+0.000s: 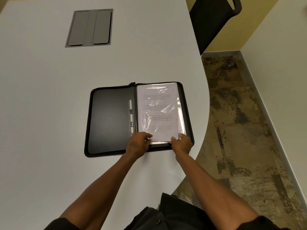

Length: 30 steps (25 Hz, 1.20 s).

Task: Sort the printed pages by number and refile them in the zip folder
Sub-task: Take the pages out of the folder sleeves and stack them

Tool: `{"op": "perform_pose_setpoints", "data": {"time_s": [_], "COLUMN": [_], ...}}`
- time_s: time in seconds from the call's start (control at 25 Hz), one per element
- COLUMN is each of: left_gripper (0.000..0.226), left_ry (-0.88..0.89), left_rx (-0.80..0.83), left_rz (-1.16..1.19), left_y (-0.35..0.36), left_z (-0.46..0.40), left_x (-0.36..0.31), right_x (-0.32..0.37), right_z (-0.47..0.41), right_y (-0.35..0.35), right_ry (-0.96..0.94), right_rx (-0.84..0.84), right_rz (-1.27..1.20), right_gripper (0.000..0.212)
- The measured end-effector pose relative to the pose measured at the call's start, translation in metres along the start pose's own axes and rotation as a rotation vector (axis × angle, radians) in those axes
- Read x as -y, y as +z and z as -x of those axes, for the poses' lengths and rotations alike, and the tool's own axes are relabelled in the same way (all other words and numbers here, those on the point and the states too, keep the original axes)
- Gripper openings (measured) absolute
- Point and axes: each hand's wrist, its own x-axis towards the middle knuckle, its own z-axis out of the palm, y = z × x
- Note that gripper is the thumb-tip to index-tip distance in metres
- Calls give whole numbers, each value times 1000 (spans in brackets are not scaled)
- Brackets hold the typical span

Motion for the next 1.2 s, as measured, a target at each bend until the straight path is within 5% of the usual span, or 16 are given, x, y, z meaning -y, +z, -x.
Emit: {"op": "perform_pose_setpoints", "data": {"time_s": [0.44,0.76,1.0,1.2], "left_gripper": [24,37,46,67], "left_ry": [96,43,-356,-720], "left_rx": [-91,9,-85,93], "left_rz": [61,105,430,732], "left_y": [9,3,-5,-33], "left_z": [5,19,63,96], "left_x": [5,7,1,9], "right_x": [-6,-41,-50,-50], "right_z": [3,27,91,151], "right_y": [-4,-29,-65,-85], "right_ry": [43,36,220,349], "right_rx": [-1,40,314,560], "right_rz": [-171,-106,-330,-296], "right_gripper": [12,26,35,54]}}
